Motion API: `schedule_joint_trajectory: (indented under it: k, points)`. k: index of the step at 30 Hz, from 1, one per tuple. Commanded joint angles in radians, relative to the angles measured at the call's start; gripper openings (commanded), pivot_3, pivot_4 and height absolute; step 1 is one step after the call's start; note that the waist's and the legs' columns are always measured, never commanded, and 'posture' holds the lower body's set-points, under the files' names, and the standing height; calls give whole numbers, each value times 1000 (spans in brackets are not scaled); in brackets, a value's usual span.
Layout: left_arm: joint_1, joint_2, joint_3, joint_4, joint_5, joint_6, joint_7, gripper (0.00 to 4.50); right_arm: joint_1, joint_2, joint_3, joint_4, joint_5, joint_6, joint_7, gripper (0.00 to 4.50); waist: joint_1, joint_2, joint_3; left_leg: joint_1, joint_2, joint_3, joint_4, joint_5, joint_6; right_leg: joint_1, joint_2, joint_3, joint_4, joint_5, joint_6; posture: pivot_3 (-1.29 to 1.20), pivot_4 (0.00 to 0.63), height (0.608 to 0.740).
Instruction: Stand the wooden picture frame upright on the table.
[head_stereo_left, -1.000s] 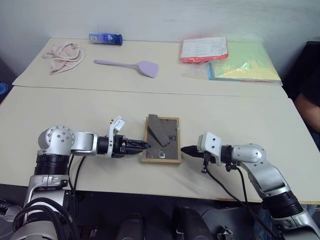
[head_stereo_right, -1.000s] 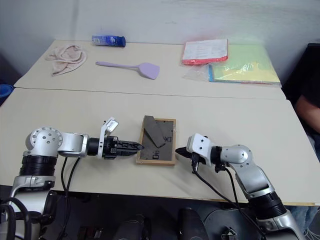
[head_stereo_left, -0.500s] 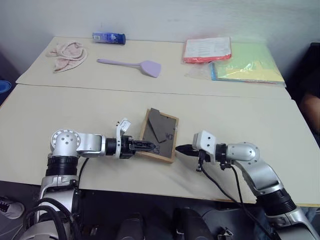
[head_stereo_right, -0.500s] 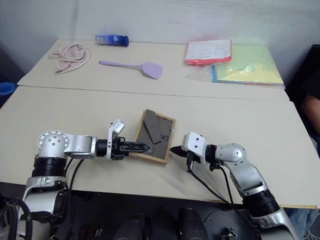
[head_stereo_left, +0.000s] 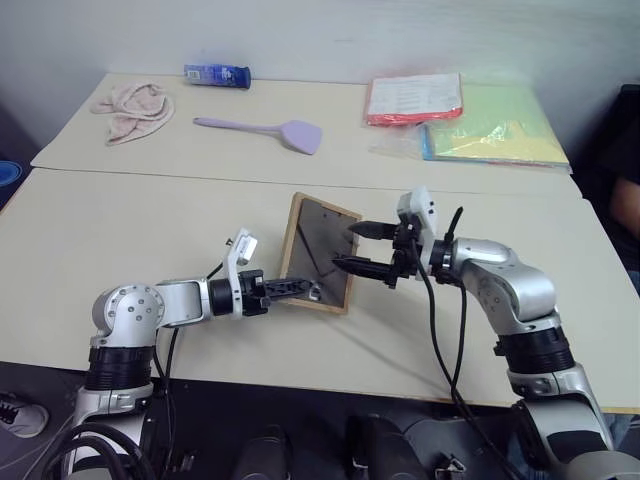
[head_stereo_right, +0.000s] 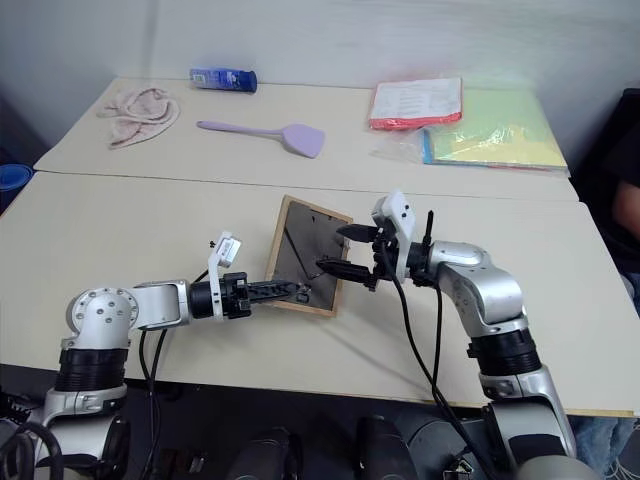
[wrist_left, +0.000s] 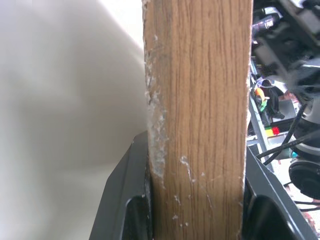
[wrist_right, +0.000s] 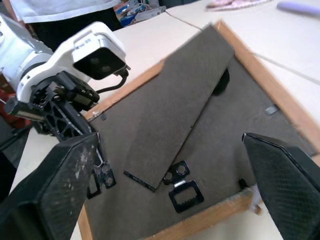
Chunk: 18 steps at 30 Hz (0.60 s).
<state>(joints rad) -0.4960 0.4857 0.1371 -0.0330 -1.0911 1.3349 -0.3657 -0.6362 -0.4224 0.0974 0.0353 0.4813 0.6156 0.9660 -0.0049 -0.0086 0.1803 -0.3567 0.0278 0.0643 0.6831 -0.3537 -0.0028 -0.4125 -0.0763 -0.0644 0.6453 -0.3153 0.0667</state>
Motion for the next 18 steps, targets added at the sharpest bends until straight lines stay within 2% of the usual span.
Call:
schedule_joint_trajectory:
  k: [1, 6, 9, 13, 18]
  points:
    - [5, 14, -8, -56, 31, -49, -66, 1276, -35, 27, 11, 2, 2, -25, 14, 4491, 0, 0, 0, 0, 0, 0, 0, 0, 0, 0, 0, 0, 0, 0, 0, 0, 150, 740]
    - [3, 9, -8, -59, 55, -49, -94, 1276, -31, 45, 9, -69, 56, -30, 90, 4491, -1, 0, 0, 0, 0, 0, 0, 0, 0, 0, 0, 0, 0, 0, 0, 0, 150, 740]
    - [-19, -20, 39, -22, 24, -8, -63, 1276, -7, 8, 8, -130, 68, -47, 145, 4491, 0, 0, 0, -1, 1, 0, 0, 0, 0, -1, 0, 0, 0, 0, 0, 0, 150, 740]
    - [-53, -47, 107, 20, -31, 87, -30, 1276, 53, -71, 14, -158, 24, -157, 234, 4491, 4, 0, 0, -1, 0, -1, 0, -1, 1, 0, 0, -1, -1, 0, 0, 0, 150, 740]
    - [-88, -50, 174, 85, -120, 249, 1, 1276, 92, -96, -18, -123, -39, -361, 251, 4491, -5, 0, 0, -1, 0, 0, 0, -1, 2, -1, 0, 0, 0, 0, 1, 0, 150, 740]
